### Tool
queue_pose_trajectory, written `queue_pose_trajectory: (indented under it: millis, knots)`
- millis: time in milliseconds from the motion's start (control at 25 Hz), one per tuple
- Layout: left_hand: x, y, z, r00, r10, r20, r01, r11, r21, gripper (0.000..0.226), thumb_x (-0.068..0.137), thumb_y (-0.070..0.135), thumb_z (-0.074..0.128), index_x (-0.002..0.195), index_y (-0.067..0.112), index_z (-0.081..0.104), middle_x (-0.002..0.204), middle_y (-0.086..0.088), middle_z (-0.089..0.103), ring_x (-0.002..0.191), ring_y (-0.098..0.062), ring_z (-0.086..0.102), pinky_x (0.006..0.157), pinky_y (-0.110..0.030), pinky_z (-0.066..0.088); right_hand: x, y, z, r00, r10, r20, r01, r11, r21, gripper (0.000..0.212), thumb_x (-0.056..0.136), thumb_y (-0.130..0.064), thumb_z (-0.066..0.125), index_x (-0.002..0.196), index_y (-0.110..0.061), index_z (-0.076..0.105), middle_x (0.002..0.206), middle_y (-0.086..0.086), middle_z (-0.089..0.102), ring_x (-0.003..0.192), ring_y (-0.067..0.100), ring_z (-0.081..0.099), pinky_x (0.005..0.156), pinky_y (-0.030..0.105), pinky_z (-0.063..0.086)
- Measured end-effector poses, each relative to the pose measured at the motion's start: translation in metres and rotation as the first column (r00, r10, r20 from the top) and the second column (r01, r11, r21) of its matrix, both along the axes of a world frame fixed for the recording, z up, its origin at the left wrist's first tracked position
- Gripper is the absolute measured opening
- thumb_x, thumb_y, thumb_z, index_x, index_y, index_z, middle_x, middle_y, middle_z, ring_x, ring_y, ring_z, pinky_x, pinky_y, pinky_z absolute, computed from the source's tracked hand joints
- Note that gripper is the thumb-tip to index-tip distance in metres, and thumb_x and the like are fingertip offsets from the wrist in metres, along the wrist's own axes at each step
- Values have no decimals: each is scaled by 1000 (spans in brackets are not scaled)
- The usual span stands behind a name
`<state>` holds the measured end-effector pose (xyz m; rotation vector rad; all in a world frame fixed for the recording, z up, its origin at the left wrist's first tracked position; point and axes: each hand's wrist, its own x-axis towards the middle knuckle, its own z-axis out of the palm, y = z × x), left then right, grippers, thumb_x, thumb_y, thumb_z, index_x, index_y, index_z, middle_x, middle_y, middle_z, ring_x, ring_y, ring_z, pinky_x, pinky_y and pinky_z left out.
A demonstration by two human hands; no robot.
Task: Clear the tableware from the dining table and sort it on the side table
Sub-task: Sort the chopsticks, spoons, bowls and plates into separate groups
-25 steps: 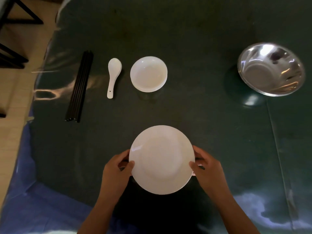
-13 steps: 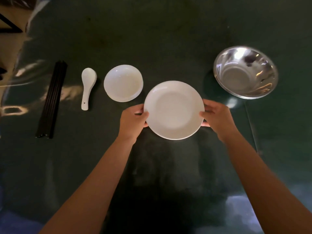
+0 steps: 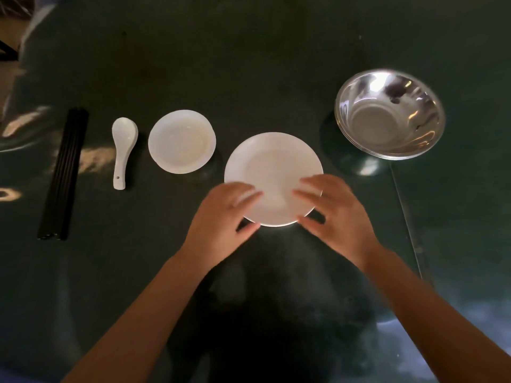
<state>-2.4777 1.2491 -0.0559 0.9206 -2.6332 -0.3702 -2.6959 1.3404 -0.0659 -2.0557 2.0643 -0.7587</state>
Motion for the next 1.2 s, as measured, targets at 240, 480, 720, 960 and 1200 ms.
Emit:
queue_pose_trajectory:
  millis: [240, 480, 720, 960, 1200]
  knots:
    - [-12, -3, -5, 975, -202, 91, 203, 979, -5, 29, 64, 10, 78, 92, 9, 68, 94, -4, 68, 86, -23, 63, 67, -31, 54, -4, -9, -1, 916, 288, -278, -308, 951, -29, 23, 64, -15, 79, 86, -17, 71, 92, 0, 72, 82, 26, 66, 87, 42, 51]
    - [-10, -11, -7, 968, -236, 79, 240, 970, -46, 30, 64, 14, 79, 93, 12, 69, 92, -1, 68, 85, -20, 64, 63, -28, 55, -8, -16, -4, 923, 308, -230, -319, 948, -14, 21, 69, -14, 75, 89, -13, 70, 91, 1, 71, 82, 25, 65, 68, 35, 56]
    - [-19, -30, -6, 979, -190, 80, 195, 979, -56, 32, 64, 12, 80, 95, 11, 69, 94, -5, 68, 87, -23, 66, 69, -30, 57, -15, -38, -3, 894, 340, -292, -356, 934, -4, 23, 67, -18, 76, 88, -14, 69, 92, 2, 71, 80, 25, 64, 67, 33, 57]
    - [-37, -53, -2, 989, -88, 123, 92, 995, -25, 34, 71, 10, 76, 104, 7, 68, 103, -11, 68, 95, -28, 65, 80, -40, 56, -22, -62, -2, 924, 240, -297, -265, 963, -46, 22, 69, -17, 75, 89, -13, 69, 88, 2, 71, 81, 24, 65, 66, 33, 57]
    - [-59, -72, 1, 993, 19, 113, -12, 998, -58, 31, 69, 7, 75, 99, 4, 67, 99, -13, 69, 92, -31, 65, 80, -41, 54, -31, -94, -3, 934, 202, -295, -224, 974, -41, 20, 71, -18, 75, 89, -12, 69, 89, 4, 71, 83, 26, 65, 65, 32, 55]
